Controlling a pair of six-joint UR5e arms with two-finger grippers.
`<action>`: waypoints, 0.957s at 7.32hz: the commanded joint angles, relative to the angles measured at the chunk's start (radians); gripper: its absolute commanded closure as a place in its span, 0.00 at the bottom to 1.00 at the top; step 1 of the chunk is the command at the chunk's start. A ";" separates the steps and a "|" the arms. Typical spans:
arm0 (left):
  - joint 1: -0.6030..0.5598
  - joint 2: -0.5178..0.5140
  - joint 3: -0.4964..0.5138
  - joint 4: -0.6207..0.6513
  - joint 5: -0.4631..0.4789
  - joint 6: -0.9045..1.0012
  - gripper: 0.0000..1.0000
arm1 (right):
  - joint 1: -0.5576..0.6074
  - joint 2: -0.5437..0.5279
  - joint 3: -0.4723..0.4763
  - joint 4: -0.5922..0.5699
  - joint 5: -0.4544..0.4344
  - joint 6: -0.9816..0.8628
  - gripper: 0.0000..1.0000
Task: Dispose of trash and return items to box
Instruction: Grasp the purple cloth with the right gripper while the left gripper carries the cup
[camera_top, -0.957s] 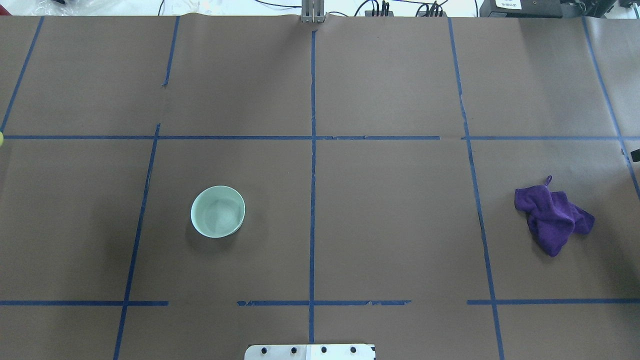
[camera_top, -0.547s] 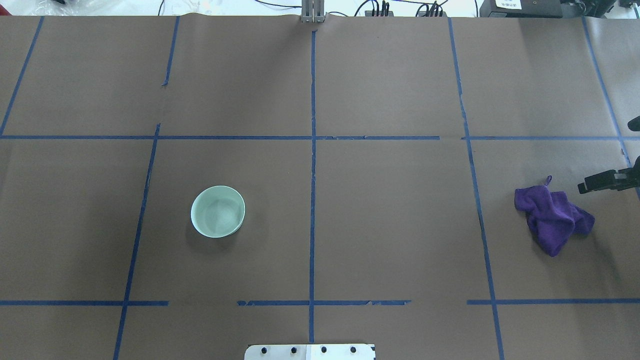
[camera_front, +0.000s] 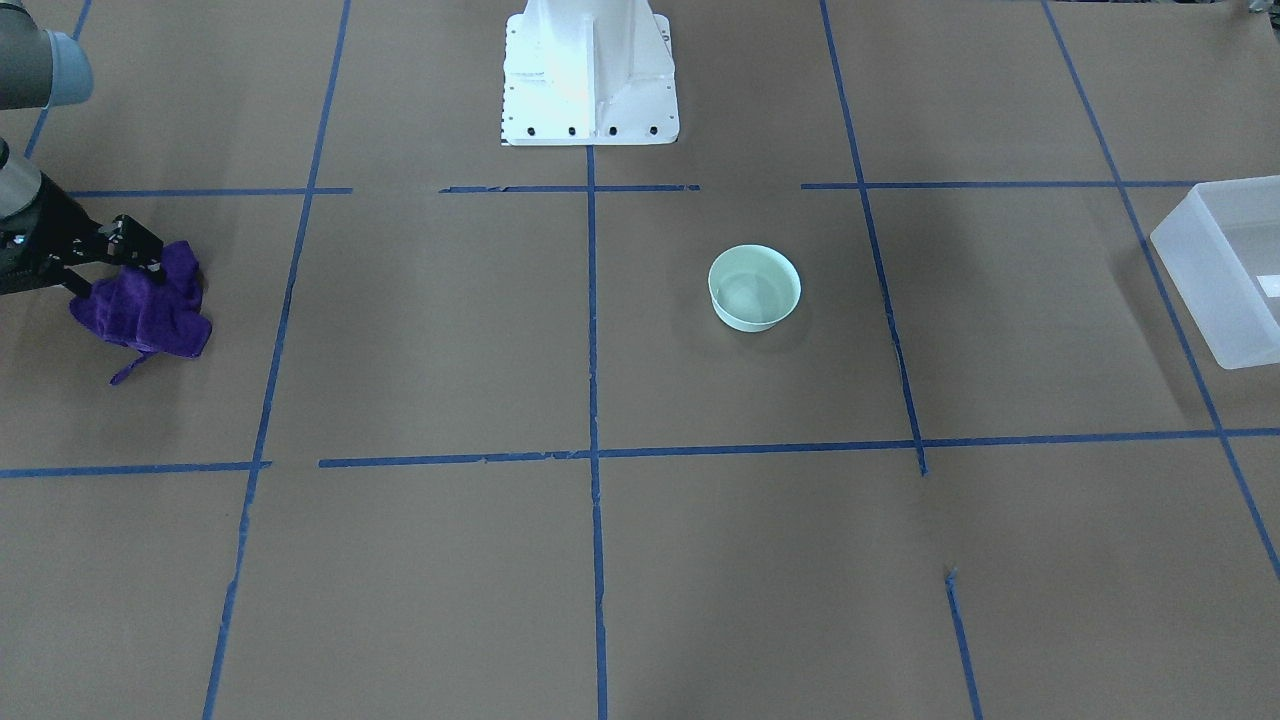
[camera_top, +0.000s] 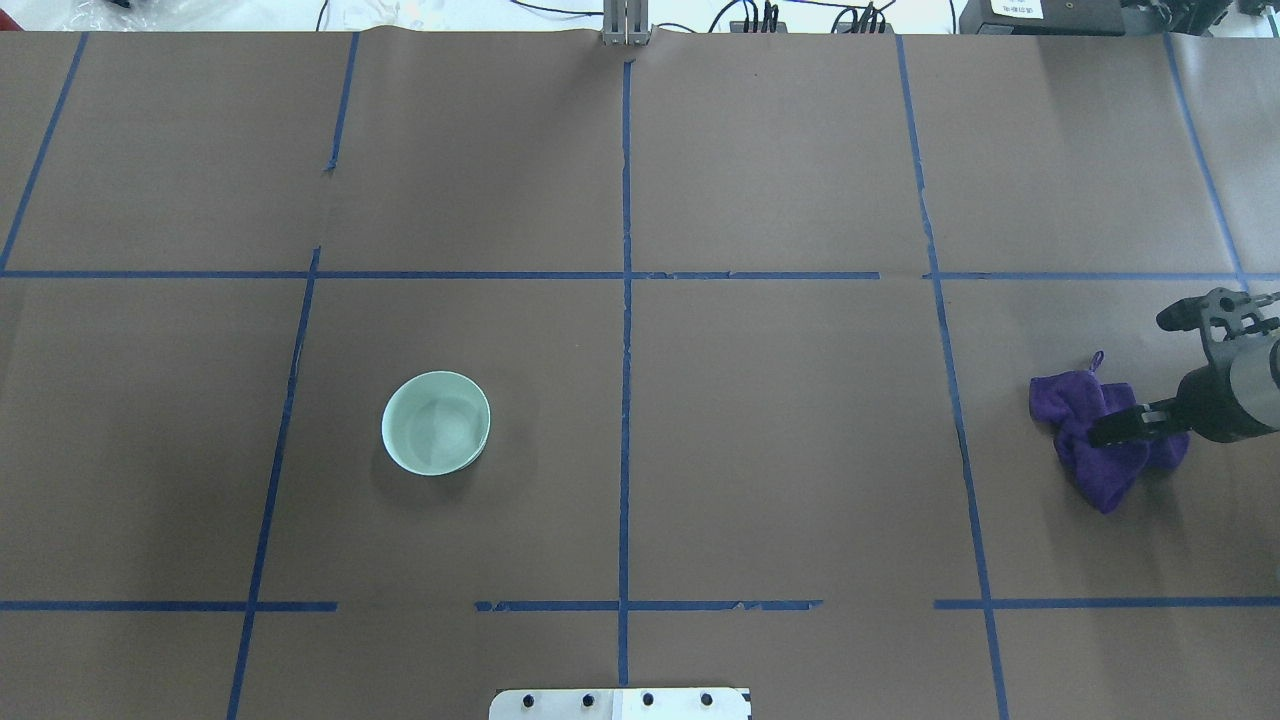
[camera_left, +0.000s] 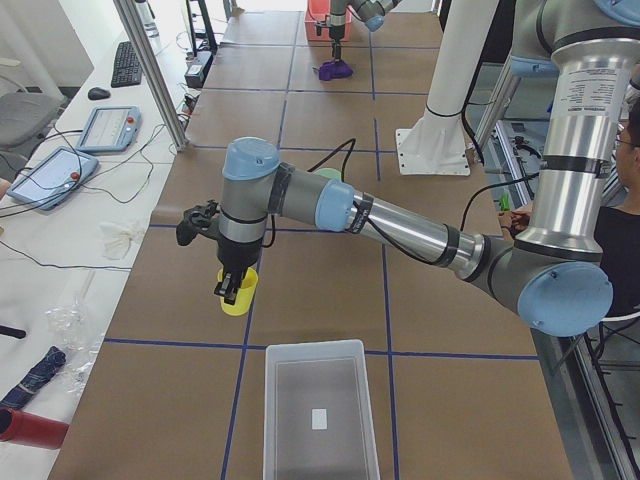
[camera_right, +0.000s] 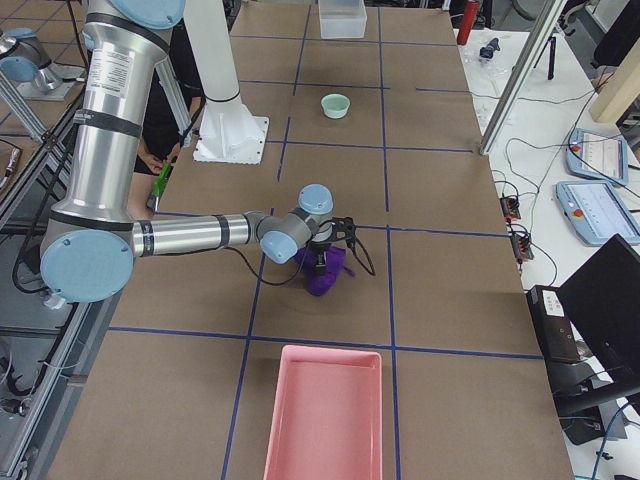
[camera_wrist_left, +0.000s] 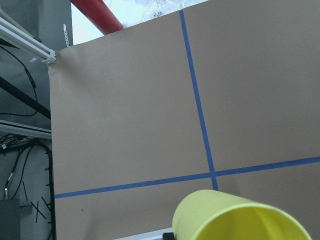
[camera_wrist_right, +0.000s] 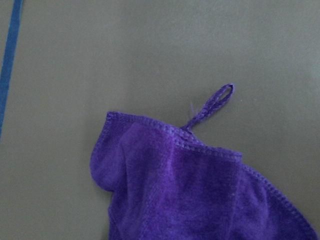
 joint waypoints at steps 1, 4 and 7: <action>-0.040 -0.001 0.047 -0.007 0.000 0.075 1.00 | -0.062 0.003 0.000 0.000 -0.052 0.023 0.00; -0.051 0.016 0.162 -0.098 -0.008 0.121 1.00 | -0.054 -0.012 -0.003 -0.013 -0.050 0.020 1.00; -0.051 0.054 0.280 -0.229 -0.009 0.123 1.00 | 0.025 -0.025 0.058 -0.070 -0.003 0.015 1.00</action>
